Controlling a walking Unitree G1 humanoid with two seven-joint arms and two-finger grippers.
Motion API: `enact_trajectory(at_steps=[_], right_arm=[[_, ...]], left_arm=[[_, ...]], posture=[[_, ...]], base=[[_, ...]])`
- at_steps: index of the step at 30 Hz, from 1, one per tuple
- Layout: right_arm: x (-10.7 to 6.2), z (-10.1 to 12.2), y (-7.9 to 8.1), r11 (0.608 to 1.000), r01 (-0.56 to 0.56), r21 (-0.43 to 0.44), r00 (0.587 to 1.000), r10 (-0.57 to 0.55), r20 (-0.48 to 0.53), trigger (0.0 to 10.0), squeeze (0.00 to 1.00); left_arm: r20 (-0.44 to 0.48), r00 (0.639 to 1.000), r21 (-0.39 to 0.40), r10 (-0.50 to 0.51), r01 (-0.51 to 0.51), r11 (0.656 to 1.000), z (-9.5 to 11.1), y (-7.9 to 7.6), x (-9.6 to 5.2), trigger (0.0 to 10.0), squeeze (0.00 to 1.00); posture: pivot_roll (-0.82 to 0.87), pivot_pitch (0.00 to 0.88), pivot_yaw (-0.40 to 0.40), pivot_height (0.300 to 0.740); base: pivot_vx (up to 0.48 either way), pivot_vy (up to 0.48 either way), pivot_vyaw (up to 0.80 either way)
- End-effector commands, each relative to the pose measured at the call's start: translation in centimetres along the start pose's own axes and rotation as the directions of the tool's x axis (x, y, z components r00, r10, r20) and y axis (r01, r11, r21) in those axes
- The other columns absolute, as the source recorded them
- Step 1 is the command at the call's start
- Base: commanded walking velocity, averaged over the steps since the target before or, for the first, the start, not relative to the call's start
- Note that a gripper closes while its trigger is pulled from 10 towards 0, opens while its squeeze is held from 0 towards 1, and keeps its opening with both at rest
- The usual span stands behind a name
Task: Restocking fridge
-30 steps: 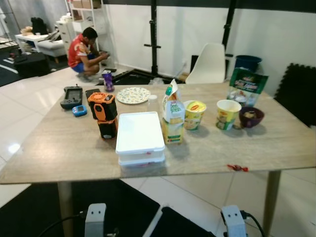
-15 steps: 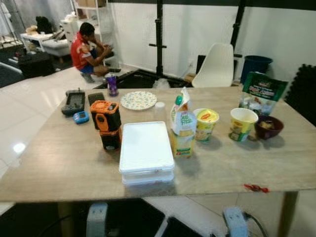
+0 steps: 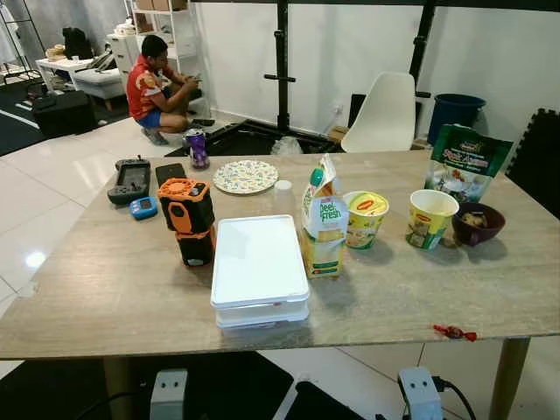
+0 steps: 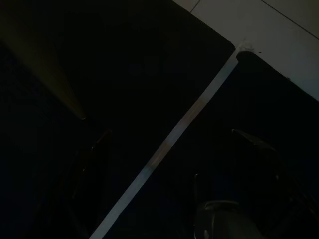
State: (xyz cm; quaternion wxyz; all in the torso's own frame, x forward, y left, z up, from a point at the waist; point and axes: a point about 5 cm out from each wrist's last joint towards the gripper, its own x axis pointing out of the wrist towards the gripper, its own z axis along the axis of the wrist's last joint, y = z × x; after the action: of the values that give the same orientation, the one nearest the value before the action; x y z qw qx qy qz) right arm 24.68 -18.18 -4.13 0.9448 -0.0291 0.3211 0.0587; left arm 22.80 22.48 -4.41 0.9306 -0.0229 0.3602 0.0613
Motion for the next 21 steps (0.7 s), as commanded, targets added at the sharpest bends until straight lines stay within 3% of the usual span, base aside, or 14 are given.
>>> enact_trajectory(at_steps=[1, 10, 21], right_arm=[[-0.20, -0.84, 0.08, 1.000, -0.004, 0.000, 0.999, 0.004, -0.035, 10.0, 0.00], [-0.21, -0.85, 0.07, 1.000, -0.004, -0.001, 0.999, 0.004, -0.034, 10.0, 0.00], [-0.22, -0.86, 0.08, 1.000, -0.003, -0.002, 0.999, 0.003, -0.034, 10.0, 0.00]], left_arm=[[-0.007, 1.000, -0.007, 0.006, -0.006, 1.000, -0.31, 0.07, -0.10, 10.0, 0.00], [-0.016, 1.000, -0.022, -0.008, 0.007, 1.000, -0.55, -0.06, -0.15, 10.0, 0.00], [-0.019, 1.000, -0.031, -0.015, 0.015, 0.999, -0.54, -0.15, -0.15, 10.0, 0.00]], posture=[[0.05, 0.106, 0.007, 0.734], [0.05, 0.107, 0.008, 0.734], [0.05, 0.108, 0.008, 0.734]], base=[[0.000, 0.000, 0.00], [0.000, 0.000, 0.00], [0.000, -0.418, 0.00]])
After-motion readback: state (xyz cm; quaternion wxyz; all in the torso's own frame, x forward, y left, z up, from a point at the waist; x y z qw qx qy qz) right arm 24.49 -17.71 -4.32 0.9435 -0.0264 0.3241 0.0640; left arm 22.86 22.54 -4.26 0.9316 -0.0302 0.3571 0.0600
